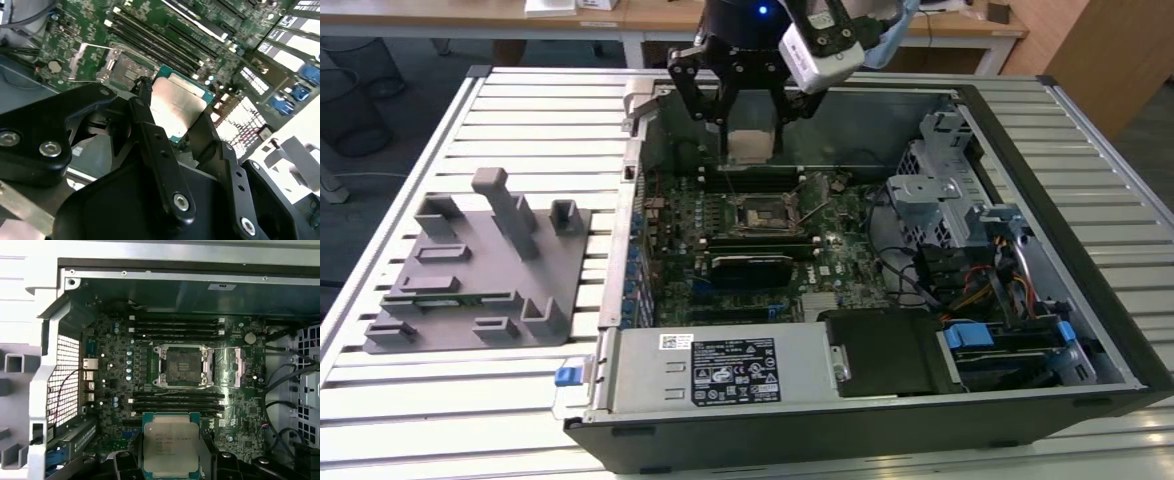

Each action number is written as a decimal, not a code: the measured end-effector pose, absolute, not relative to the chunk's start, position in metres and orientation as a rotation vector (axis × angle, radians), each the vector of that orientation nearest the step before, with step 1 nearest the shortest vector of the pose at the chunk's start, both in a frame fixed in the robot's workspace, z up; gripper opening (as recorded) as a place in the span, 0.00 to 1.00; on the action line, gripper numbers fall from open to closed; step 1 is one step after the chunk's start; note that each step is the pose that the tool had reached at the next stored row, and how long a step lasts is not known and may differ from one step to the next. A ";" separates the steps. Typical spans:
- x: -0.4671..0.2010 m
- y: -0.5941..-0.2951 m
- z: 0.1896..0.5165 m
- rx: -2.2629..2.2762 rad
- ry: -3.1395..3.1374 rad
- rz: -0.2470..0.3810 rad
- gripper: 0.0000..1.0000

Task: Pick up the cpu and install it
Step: 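Pick up the cpu and move it towards the insertion slot, then place the cpu into insertion slot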

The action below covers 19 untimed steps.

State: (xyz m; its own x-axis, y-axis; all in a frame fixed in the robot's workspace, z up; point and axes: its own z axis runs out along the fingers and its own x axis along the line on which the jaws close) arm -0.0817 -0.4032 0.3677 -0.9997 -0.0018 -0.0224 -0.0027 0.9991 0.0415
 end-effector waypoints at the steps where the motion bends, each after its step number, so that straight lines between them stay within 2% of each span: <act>1: -0.073 -0.399 0.368 -0.003 3.119 0.065 0.54; 19: -0.025 -0.396 0.365 -0.003 3.126 0.065 0.54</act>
